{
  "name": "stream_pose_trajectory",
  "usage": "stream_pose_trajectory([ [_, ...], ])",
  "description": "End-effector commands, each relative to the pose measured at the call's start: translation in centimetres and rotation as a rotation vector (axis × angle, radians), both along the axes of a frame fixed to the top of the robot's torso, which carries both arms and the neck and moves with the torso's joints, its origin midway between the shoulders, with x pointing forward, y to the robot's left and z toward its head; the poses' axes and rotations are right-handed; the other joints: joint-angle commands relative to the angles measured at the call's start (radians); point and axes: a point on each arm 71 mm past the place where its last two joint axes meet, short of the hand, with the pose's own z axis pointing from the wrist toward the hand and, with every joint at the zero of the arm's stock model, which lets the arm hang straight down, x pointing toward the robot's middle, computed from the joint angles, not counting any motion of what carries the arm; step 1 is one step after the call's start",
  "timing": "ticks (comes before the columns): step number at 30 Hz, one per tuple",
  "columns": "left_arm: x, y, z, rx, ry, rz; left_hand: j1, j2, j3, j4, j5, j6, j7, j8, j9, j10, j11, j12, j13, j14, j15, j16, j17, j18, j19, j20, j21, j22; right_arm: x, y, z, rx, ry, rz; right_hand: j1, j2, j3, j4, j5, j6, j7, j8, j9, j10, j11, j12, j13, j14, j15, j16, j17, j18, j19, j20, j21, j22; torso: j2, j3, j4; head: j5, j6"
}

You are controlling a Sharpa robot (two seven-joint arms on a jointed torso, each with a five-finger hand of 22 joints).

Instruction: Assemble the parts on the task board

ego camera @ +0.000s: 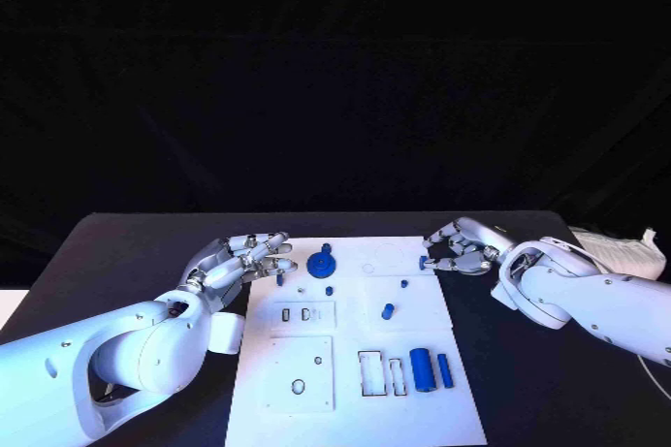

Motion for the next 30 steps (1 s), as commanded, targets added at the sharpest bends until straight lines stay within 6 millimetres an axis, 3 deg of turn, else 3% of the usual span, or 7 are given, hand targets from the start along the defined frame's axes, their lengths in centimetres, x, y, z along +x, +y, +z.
stream_pose_trajectory([
  [1, -0.1, -0.2, 0.1, -0.013, -0.006, -0.018, 0.004, -0.004, 0.004, -0.002, -0.006, -0.003, 0.004, -0.006, 0.0, -0.005, 0.002, -0.003, 0.0, -0.006, 0.0, -0.006, 0.001, 0.012, -0.003, 0.007, -0.004, -0.001, 0.2, 0.2, -0.3, 0.0, 0.018, 0.015, -0.002, -0.008, -0.006, -0.001, 0.006, -0.001, 0.003, -0.005, -0.001, 0.105, 0.007, 0.006, 0.262, 0.073, 0.006, 0.002, 0.12, -0.014, 0.107, 0.008, 0.002, 0.263, -0.001, -0.0008, -0.0016, 0.002, -0.003],
  [13, 0.0, -0.2, 0.1, -0.012, -0.005, -0.018, 0.004, -0.004, 0.004, -0.002, -0.006, -0.003, 0.004, -0.006, 0.0, -0.005, 0.002, -0.003, 0.0, -0.006, 0.0, -0.006, 0.001, 0.012, -0.003, 0.007, -0.004, -0.001, 0.4, 0.6, -1.5, -0.012, 0.044, 0.018, 0.004, 0.007, -0.009, -0.006, 0.013, 0.013, 0.0, 0.0, 0.001, 0.106, 0.004, 0.007, 0.263, 0.073, 0.005, 0.002, 0.12, -0.014, 0.107, 0.008, 0.002, 0.263, -0.001, -0.0004, -0.0017, 0.006, -0.008],
  [25, 0.0, -0.2, 0.1, -0.013, -0.001, -0.023, 0.006, -0.004, 0.006, -0.004, -0.006, -0.003, 0.004, -0.006, 0.0, -0.006, 0.001, -0.003, 0.0, -0.005, 0.0, -0.008, 0.002, 0.013, -0.002, 0.007, -0.004, -0.002, 0.5, 0.5, -1.8, -0.009, 0.057, 0.01, 0.015, 0.038, -0.005, -0.015, 0.01, 0.047, -0.006, 0.01, 0.005, 0.106, -0.001, 0.007, 0.263, 0.073, 0.0, 0.002, 0.121, -0.014, 0.107, 0.004, 0.002, 0.263, -0.002, -0.0005, -0.0015, 0.006, -0.012],
  [30, 0.0, -0.2, 0.1, -0.013, -0.001, -0.024, 0.006, -0.003, 0.007, -0.005, -0.006, -0.003, 0.004, -0.006, 0.0, -0.006, 0.001, -0.002, 0.0, -0.005, 0.0, -0.008, 0.003, 0.013, -0.002, 0.007, -0.004, -0.002, 0.6, 0.6, -1.9, -0.011, 0.06, 0.01, 0.025, 0.056, 0.004, -0.024, -0.01, 0.074, -0.016, 0.017, 0.008, 0.106, -0.009, 0.007, 0.263, 0.073, -0.007, 0.001, 0.121, -0.014, 0.107, -0.001, 0.002, 0.263, -0.002, -0.0003, -0.0012, 0.005, -0.012],
])
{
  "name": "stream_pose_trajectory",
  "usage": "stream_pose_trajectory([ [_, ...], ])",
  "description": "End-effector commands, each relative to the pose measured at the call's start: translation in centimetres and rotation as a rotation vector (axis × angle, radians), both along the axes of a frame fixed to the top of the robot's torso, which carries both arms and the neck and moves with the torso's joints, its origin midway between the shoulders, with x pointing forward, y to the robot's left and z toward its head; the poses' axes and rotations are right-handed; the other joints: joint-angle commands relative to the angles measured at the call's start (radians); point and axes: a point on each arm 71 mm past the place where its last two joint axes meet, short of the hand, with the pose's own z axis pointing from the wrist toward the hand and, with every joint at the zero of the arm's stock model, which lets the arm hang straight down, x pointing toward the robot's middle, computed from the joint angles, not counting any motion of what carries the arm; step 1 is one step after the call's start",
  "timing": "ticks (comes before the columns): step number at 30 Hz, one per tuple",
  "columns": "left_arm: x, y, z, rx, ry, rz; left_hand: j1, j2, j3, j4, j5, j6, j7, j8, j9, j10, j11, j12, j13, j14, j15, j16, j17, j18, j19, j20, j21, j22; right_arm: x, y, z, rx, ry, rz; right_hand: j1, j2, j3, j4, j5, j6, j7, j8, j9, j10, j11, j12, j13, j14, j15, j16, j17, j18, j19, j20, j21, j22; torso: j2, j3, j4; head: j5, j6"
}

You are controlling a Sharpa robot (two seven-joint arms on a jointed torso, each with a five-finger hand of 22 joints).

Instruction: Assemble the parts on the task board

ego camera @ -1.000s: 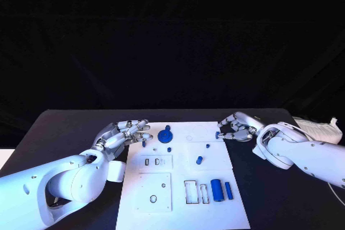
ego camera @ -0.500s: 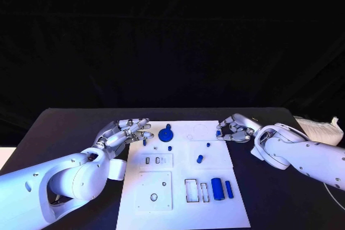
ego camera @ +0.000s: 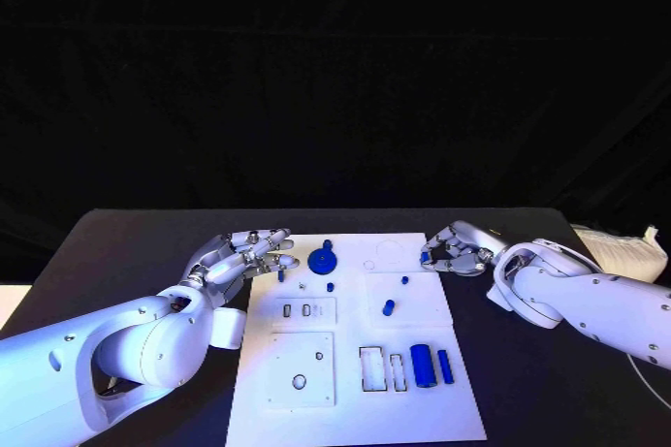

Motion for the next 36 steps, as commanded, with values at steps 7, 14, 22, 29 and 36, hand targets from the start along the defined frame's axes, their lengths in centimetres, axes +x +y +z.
stream_pose_trajectory([
  [7, -0.08, -0.24, 0.1, -0.013, -0.004, -0.021, 0.007, -0.003, 0.005, -0.003, -0.005, -0.003, 0.004, -0.006, 0.0, -0.006, 0.001, -0.002, 0.0, -0.005, 0.0, -0.004, 0.002, 0.013, -0.002, 0.007, -0.004, -0.001, 0.11, 0.31, -0.29, -0.01, 0.017, 0.016, 0.008, 0.022, 0.008, -0.011, -0.02, 0.021, -0.007, 0.005, 0.002, 0.106, -0.013, 0.007, 0.263, 0.073, -0.01, 0.001, 0.122, -0.014, 0.107, -0.004, 0.002, 0.263, 0.0, 0.0005, 0.0004, 0.001, -0.002],
  [14, -0.08, -0.23, 0.1, -0.013, -0.004, -0.022, 0.007, -0.003, 0.005, -0.003, -0.005, -0.003, 0.004, -0.006, 0.0, -0.006, 0.001, -0.002, 0.0, -0.005, 0.0, -0.004, 0.002, 0.013, -0.002, 0.007, -0.004, -0.001, 0.23, 0.52, -0.39, -0.013, 0.018, 0.017, 0.008, 0.021, 0.008, -0.012, -0.022, 0.022, -0.007, 0.005, 0.002, 0.106, -0.014, 0.007, 0.263, 0.073, -0.011, 0.001, 0.121, -0.014, 0.107, -0.005, 0.002, 0.263, 0.0, 0.0004, 0.0003, 0.002, -0.004],
  [22, -0.08, -0.22, 0.1, -0.013, -0.003, -0.021, 0.007, -0.003, 0.005, -0.003, -0.005, -0.003, 0.004, -0.006, 0.0, -0.006, 0.001, -0.002, 0.0, -0.005, 0.0, -0.004, 0.002, 0.013, -0.002, 0.007, -0.004, -0.001, 0.4, 0.65, -0.53, -0.024, 0.022, 0.011, 0.003, 0.015, 0.004, -0.014, -0.027, 0.021, -0.006, 0.001, 0.001, 0.106, -0.014, 0.007, 0.263, 0.074, -0.012, 0.001, 0.122, -0.014, 0.107, -0.007, 0.002, 0.263, 0.0, 0.0007, 0.0004, 0.004, -0.005],
  [29, -0.08, -0.21, 0.1, -0.013, -0.003, -0.021, 0.007, -0.003, 0.005, -0.003, -0.005, -0.003, 0.004, -0.006, 0.0, -0.006, 0.001, -0.002, 0.0, -0.005, 0.0, -0.004, 0.002, 0.013, -0.002, 0.007, -0.004, -0.001, 0.53, 0.76, -0.61, -0.031, 0.023, 0.007, -0.001, 0.011, 0.001, -0.014, -0.028, 0.017, -0.005, -0.003, -0.001, 0.106, -0.013, 0.007, 0.263, 0.074, -0.011, 0.001, 0.122, -0.014, 0.107, -0.007, 0.002, 0.263, 0.0, 0.0009, 0.0003, 0.004, -0.006],
  [36, -0.07, -0.22, 0.09, -0.013, -0.002, -0.021, 0.007, -0.003, 0.005, -0.003, -0.005, -0.003, 0.004, -0.006, 0.0, -0.006, 0.001, -0.002, 0.0, -0.005, 0.0, -0.004, 0.002, 0.013, -0.002, 0.007, -0.004, -0.001, 0.64, 0.87, -0.67, -0.035, 0.023, 0.005, -0.003, 0.01, 0.0, -0.014, -0.028, 0.016, -0.005, -0.004, -0.001, 0.106, -0.013, 0.007, 0.263, 0.074, -0.011, 0.001, 0.122, -0.014, 0.107, -0.007, 0.002, 0.263, -0.001, 0.0011, -0.0001, 0.005, -0.008],
])
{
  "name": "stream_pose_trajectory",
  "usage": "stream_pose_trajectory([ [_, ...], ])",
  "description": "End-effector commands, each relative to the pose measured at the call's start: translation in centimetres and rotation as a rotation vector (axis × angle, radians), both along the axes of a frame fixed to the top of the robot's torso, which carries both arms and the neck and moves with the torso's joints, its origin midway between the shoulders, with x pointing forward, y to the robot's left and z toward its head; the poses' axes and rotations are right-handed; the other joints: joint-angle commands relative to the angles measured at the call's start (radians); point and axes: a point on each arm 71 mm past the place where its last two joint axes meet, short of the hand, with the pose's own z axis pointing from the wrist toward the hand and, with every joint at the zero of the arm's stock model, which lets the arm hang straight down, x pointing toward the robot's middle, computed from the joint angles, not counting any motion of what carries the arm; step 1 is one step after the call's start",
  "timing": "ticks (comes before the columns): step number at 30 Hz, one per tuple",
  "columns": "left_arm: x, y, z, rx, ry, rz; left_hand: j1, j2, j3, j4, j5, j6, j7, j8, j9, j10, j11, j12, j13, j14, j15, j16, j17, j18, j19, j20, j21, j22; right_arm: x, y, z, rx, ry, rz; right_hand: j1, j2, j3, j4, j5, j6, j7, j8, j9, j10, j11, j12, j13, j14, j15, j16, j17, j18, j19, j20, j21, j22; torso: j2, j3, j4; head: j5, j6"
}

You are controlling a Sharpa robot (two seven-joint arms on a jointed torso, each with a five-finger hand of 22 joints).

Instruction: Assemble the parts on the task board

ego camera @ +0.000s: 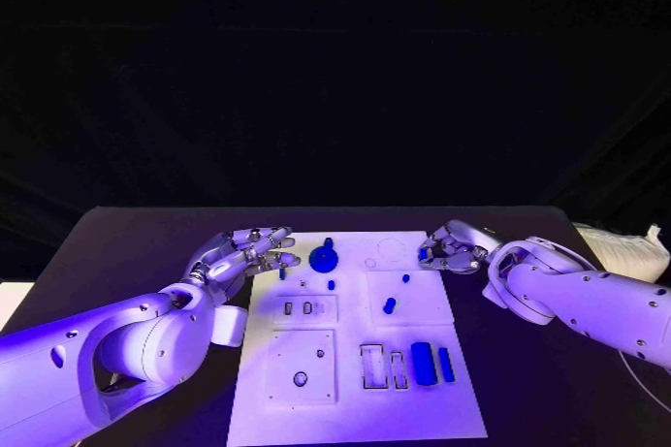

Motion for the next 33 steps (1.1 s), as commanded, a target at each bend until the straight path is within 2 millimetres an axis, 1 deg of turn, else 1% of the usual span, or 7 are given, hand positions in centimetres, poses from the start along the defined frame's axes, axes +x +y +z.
stream_pose_trajectory([
  [1, -0.1, -0.2, 0.1, -0.013, -0.005, -0.019, 0.007, -0.003, 0.005, -0.003, -0.005, -0.003, 0.004, -0.006, 0.0, -0.006, 0.001, -0.002, 0.0, -0.005, 0.0, -0.004, 0.001, 0.013, -0.002, 0.007, -0.004, -0.002, 0.0, 0.1, -0.2, -0.02, 0.012, 0.004, -0.009, -0.004, -0.004, -0.005, -0.003, 0.0, 0.003, -0.005, -0.001, 0.106, -0.006, 0.007, 0.263, 0.077, -0.007, 0.001, 0.121, -0.014, 0.107, -0.007, 0.002, 0.263, 0.0, 0.0002, -0.0004, 0.001, -0.002],
  [6, -0.1, -0.2, 0.1, -0.013, -0.004, -0.019, 0.007, -0.003, 0.005, -0.003, -0.005, -0.003, 0.004, -0.006, 0.0, -0.006, 0.001, -0.002, 0.0, -0.005, 0.0, -0.004, 0.001, 0.013, -0.002, 0.007, -0.004, -0.002, 0.0, 0.1, -0.1, -0.016, -0.002, 0.003, -0.009, 0.004, -0.001, -0.005, -0.001, 0.014, -0.002, -0.001, 0.001, 0.106, -0.008, 0.007, 0.263, 0.077, -0.008, 0.001, 0.121, -0.014, 0.107, -0.008, 0.002, 0.263, 0.0, 0.0001, -0.0007, 0.001, -0.002],
  [15, 0.0, -0.2, 0.1, -0.012, -0.003, -0.019, 0.007, -0.002, 0.006, -0.003, -0.005, -0.003, 0.004, -0.006, 0.0, -0.006, 0.001, -0.002, 0.0, -0.005, 0.0, -0.004, 0.001, 0.013, -0.002, 0.007, -0.004, -0.002, 0.0, 0.5, 0.3, 0.041, -0.026, -0.007, 0.006, 0.037, 0.023, -0.021, 0.007, 0.08, -0.03, 0.026, 0.015, 0.106, -0.032, 0.007, 0.263, 0.078, -0.026, 0.0, 0.122, -0.014, 0.107, -0.021, 0.002, 0.263, -0.001, 0.0005, 0.0, 0.001, -0.001],
  [21, 0.1, 0.0, 0.0, -0.01, -0.003, -0.015, 0.008, -0.001, 0.008, -0.005, -0.005, -0.003, 0.004, -0.007, 0.0, -0.007, 0.002, -0.003, 0.0, -0.005, 0.0, -0.005, 0.003, 0.013, -0.002, 0.007, -0.005, -0.002, -0.3, 1.5, 1.1, 0.084, -0.048, -0.002, 0.012, 0.049, 0.034, -0.029, 0.014, 0.092, -0.037, 0.028, 0.018, 0.106, -0.038, 0.007, 0.263, 0.078, -0.033, 0.0, 0.122, -0.014, 0.107, -0.028, 0.002, 0.263, -0.001, -0.0001, -0.0009, 0.002, -0.002],
  [24, 0.2, 0.1, 0.0, -0.008, -0.004, -0.011, 0.009, 0.0, 0.011, -0.006, -0.005, -0.002, 0.004, -0.006, 0.0, -0.006, 0.001, -0.002, 0.0, -0.005, 0.0, -0.006, 0.004, 0.013, -0.001, 0.007, -0.005, -0.002, -0.5, 2.5, 1.9, 0.103, -0.061, 0.006, 0.012, 0.052, 0.036, -0.03, 0.016, 0.095, -0.038, 0.029, 0.018, 0.106, -0.04, 0.007, 0.263, 0.078, -0.034, 0.0, 0.122, -0.014, 0.107, -0.029, 0.002, 0.263, -0.003, -0.0007, -0.0015, 0.003, -0.003],
  [28, 0.4, 0.2, -0.1, -0.006, -0.004, -0.006, 0.01, 0.002, 0.012, -0.006, -0.005, 0.0, 0.003, -0.006, 0.001, -0.005, 0.001, -0.001, 0.0, -0.004, -0.001, -0.006, 0.004, 0.013, -0.001, 0.007, -0.005, -0.002, -1.1, 4.3, 2.8, 0.117, -0.07, 0.03, 0.011, 0.056, 0.039, -0.031, 0.018, 0.096, -0.039, 0.029, 0.019, 0.106, -0.041, 0.007, 0.263, 0.078, -0.035, 0.0, 0.122, -0.014, 0.107, -0.031, 0.002, 0.263, -0.008, -0.0036, -0.0017, 0.004, -0.006],
  [33, 0.7, 0.5, -0.3, -0.002, -0.004, 0.003, 0.01, 0.002, 0.013, -0.006, -0.005, 0.0, 0.003, -0.005, 0.001, -0.005, 0.0, -0.001, 0.0, -0.004, -0.001, -0.006, 0.004, 0.013, -0.001, 0.007, -0.005, -0.003, -1.8, 7.3, 3.3, 0.11, -0.058, 0.08, 0.011, 0.058, 0.041, -0.032, 0.021, 0.096, -0.04, 0.028, 0.019, 0.106, -0.042, 0.007, 0.263, 0.078, -0.036, 0.0, 0.122, -0.014, 0.107, -0.032, 0.002, 0.263, -0.019, -0.0071, -0.0011, 0.02, -0.017],
])
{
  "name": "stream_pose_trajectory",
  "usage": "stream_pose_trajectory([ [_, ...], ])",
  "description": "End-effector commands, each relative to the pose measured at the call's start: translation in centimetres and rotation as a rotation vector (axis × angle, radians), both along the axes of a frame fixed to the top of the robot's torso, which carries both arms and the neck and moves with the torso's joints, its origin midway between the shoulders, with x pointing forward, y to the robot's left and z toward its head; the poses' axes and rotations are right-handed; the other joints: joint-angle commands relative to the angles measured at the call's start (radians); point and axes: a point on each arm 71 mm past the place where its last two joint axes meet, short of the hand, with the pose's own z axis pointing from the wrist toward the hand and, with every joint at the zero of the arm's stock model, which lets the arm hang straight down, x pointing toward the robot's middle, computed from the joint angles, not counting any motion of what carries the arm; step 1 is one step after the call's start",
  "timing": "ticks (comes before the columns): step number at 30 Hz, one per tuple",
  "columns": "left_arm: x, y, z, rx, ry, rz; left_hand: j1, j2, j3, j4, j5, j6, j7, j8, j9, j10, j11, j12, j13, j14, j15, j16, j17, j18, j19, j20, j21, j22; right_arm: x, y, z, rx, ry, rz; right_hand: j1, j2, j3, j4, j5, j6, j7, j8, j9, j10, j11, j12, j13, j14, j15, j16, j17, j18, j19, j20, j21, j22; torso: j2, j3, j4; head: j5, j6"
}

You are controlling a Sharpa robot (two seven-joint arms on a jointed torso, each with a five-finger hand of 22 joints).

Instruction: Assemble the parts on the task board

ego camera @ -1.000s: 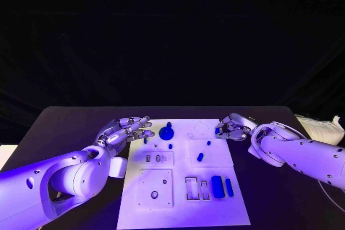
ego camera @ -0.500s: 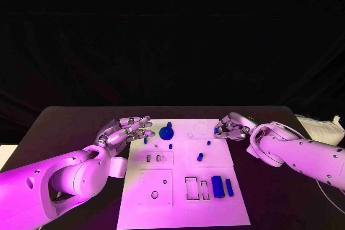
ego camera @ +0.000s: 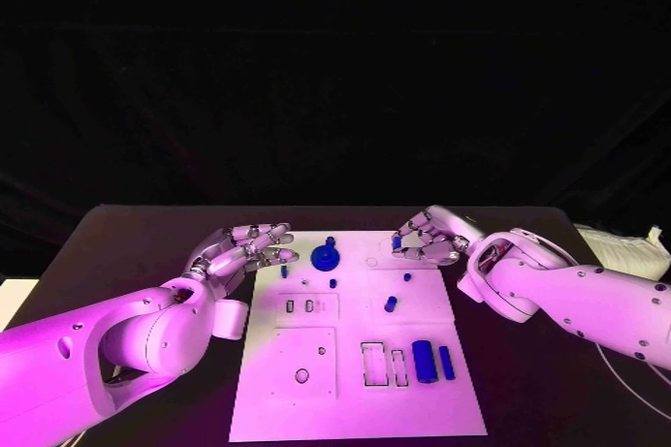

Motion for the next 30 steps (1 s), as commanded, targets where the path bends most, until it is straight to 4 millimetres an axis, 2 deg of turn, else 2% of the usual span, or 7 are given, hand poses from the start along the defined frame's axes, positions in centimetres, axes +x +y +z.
stream_pose_trajectory([
  [1, 0.2, 0.0, 0.0, -0.011, -0.007, -0.014, 0.01, 0.002, 0.005, 0.001, -0.005, 0.0, 0.003, -0.005, 0.001, -0.005, 0.0, -0.001, 0.0, -0.004, -0.001, -0.006, 0.002, 0.013, -0.001, 0.007, -0.005, -0.001, -0.4, 1.9, 0.1, -0.027, 0.007, 0.003, 0.005, 0.018, 0.007, 0.001, 0.007, 0.027, -0.019, 0.003, 0.008, 0.105, -0.007, 0.003, 0.263, 0.078, -0.007, 0.0, 0.123, -0.014, 0.105, -0.008, 0.002, 0.263, -0.011, -0.0035, 0.0002, 0.017, -0.012],
  [7, 0.6, 0.5, -0.4, -0.003, -0.004, 0.003, 0.01, 0.003, 0.007, 0.0, -0.005, 0.001, 0.002, -0.005, 0.001, -0.004, 0.0, -0.001, 0.001, -0.004, -0.001, -0.007, 0.002, 0.013, 0.0, 0.006, -0.004, -0.002, -1.8, 6.6, -0.2, -0.09, -0.014, 0.098, 0.005, 0.024, 0.012, -0.002, 0.003, 0.025, -0.02, 0.001, 0.008, 0.105, -0.007, 0.003, 0.263, 0.078, -0.009, -0.001, 0.122, -0.014, 0.105, -0.01, 0.002, 0.263, -0.023, -0.0061, 0.001, 0.039, -0.031],
  [11, 0.8, 0.7, -0.6, -0.001, -0.002, 0.01, 0.01, 0.003, 0.007, 0.0, -0.005, 0.001, 0.002, -0.005, 0.001, -0.004, 0.0, -0.001, 0.001, -0.004, -0.001, -0.007, 0.002, 0.013, 0.0, 0.006, -0.004, -0.002, -2.7, 9.4, -0.6, -0.122, -0.021, 0.152, 0.006, 0.027, 0.017, -0.006, -0.005, 0.026, -0.02, 0.0, 0.009, 0.105, -0.008, 0.003, 0.263, 0.078, -0.009, -0.001, 0.123, -0.014, 0.105, -0.011, 0.002, 0.263, -0.028, -0.0087, 0.003, 0.041, -0.039],
  [15, 0.9, 0.8, -0.7, -0.001, -0.001, 0.012, 0.01, 0.004, 0.008, 0.0, -0.005, 0.003, 0.002, -0.004, 0.001, -0.003, -0.001, -0.001, 0.001, -0.003, -0.001, -0.007, 0.003, 0.013, 0.0, 0.006, -0.004, -0.002, -3.2, 11.4, -1.2, -0.149, -0.017, 0.182, 0.005, 0.027, 0.017, -0.007, -0.007, 0.026, -0.02, -0.001, 0.009, 0.105, -0.008, 0.003, 0.263, 0.078, -0.009, -0.001, 0.122, -0.014, 0.105, -0.012, 0.002, 0.263, -0.031, -0.0116, 0.0033, 0.05, -0.045],
  [20, 0.9, 0.7, -0.7, -0.003, -0.001, 0.009, 0.01, 0.004, 0.008, 0.0, -0.005, 0.003, 0.002, -0.004, 0.001, -0.003, -0.001, -0.001, 0.001, -0.003, -0.001, -0.007, 0.003, 0.013, 0.0, 0.006, -0.004, -0.002, -3.5, 13.2, -2.4, -0.188, -0.002, 0.205, 0.002, 0.025, 0.017, -0.008, -0.012, 0.026, -0.02, -0.002, 0.009, 0.105, -0.008, 0.003, 0.263, 0.078, -0.01, -0.001, 0.123, -0.014, 0.105, -0.012, 0.002, 0.263, -0.033, -0.0152, 0.0047, 0.049, -0.05],
  [30, 0.8, 0.4, -0.6, -0.008, 0.001, -0.002, 0.01, 0.004, 0.008, 0.0, -0.005, 0.003, 0.002, -0.004, 0.001, -0.003, -0.001, -0.001, 0.001, -0.003, -0.001, -0.007, 0.003, 0.013, 0.0, 0.006, -0.004, -0.002, -4.2, 15.2, -4.4, -0.246, 0.033, 0.238, 0.0, 0.024, 0.017, -0.008, -0.014, 0.025, -0.019, -0.003, 0.009, 0.105, -0.007, 0.003, 0.263, 0.078, -0.01, -0.001, 0.122, -0.014, 0.105, -0.012, 0.002, 0.263, -0.032, -0.014, 0.0068, 0.051, -0.059],
])
